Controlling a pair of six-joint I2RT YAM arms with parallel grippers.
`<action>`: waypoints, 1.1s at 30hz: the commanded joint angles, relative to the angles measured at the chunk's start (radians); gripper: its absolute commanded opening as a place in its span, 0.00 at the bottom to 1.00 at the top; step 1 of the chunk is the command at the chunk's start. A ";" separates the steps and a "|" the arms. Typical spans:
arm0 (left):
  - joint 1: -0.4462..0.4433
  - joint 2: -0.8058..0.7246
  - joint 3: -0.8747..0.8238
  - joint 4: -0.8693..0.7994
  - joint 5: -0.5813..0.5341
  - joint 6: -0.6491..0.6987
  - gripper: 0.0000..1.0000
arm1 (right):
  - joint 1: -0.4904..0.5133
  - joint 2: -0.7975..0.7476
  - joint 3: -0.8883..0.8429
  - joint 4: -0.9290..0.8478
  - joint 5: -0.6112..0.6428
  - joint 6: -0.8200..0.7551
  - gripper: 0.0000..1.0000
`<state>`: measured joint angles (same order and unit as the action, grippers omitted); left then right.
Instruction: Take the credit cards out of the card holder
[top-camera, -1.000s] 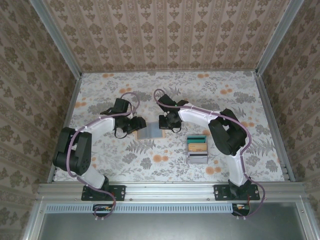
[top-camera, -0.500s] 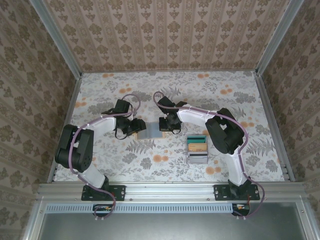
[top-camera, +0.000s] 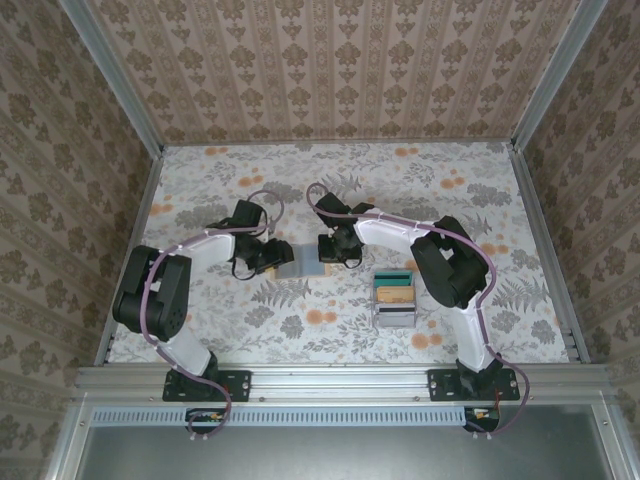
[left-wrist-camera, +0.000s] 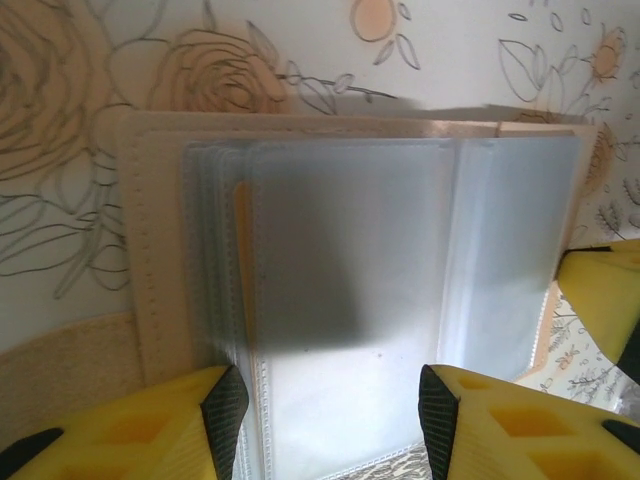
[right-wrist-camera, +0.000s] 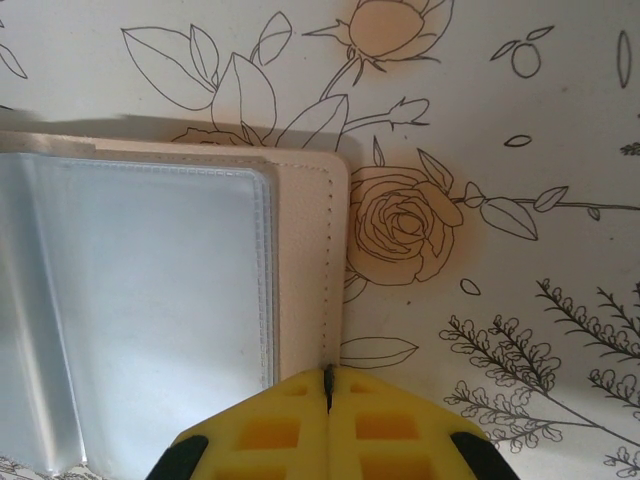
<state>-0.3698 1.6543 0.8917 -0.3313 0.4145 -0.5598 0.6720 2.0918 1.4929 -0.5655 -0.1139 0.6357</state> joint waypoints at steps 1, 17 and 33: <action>-0.014 0.012 0.003 0.025 0.046 0.014 0.53 | 0.008 0.007 -0.019 -0.016 -0.017 0.007 0.00; -0.043 0.003 0.025 0.056 0.103 0.003 0.66 | 0.008 0.001 -0.031 -0.013 -0.015 0.007 0.00; -0.117 0.006 0.110 0.078 0.144 -0.023 0.57 | -0.073 -0.225 -0.180 0.147 0.019 0.078 0.00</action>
<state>-0.4568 1.6543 0.9676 -0.2691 0.5289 -0.5713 0.6136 1.9362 1.3300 -0.4606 -0.1127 0.6884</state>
